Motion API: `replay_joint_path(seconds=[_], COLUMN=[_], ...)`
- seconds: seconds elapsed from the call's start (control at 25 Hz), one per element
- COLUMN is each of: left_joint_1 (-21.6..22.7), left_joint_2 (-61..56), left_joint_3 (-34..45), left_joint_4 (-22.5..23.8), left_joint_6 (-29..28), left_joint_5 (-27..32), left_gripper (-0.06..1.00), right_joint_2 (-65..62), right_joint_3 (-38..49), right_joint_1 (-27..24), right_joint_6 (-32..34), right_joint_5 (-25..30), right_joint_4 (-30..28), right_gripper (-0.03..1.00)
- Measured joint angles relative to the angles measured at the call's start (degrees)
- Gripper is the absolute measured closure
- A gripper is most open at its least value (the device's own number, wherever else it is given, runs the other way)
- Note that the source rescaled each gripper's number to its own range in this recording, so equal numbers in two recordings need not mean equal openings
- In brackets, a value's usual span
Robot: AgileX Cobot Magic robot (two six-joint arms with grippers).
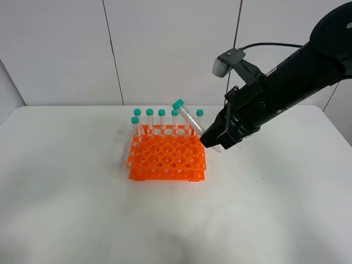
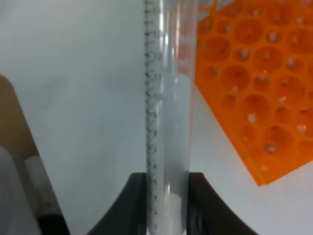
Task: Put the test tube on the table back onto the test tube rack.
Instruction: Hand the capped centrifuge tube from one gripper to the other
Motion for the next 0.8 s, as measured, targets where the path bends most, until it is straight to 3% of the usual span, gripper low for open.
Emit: replay_joint_path(seconds=[0.16,0.44,0.64,0.8], left_joint_1=[0.0,0.0,0.0,-0.23], left_joint_2=[10.47,33.42,46.39,56.79], left_joint_3=[-5.35,-11.74,-12.02,-12.02], left_joint_4=[-3.77,-16.31,-33.84,-53.72], left_joint_6=[0.87,11.37,24.74,41.68], left_joint_5=[-4.93,-13.94,-20.68,-21.71], left_gripper=[-0.06,-0.06,-0.06,-0.06], right_joint_2=[0.0,0.0,0.0,0.0], right_joint_3=[0.0,0.0,0.0,0.0], right_joint_1=[0.0,0.0,0.0,0.0], right_joint_6=[-0.56,-1.49,-2.18,-2.35], right_joint_5=[-0.34,-1.38,-1.79,-3.08], right_joint_4=[1.17,1.74,1.94,2.32], right_gripper=[0.95,0.95,0.95,0.95])
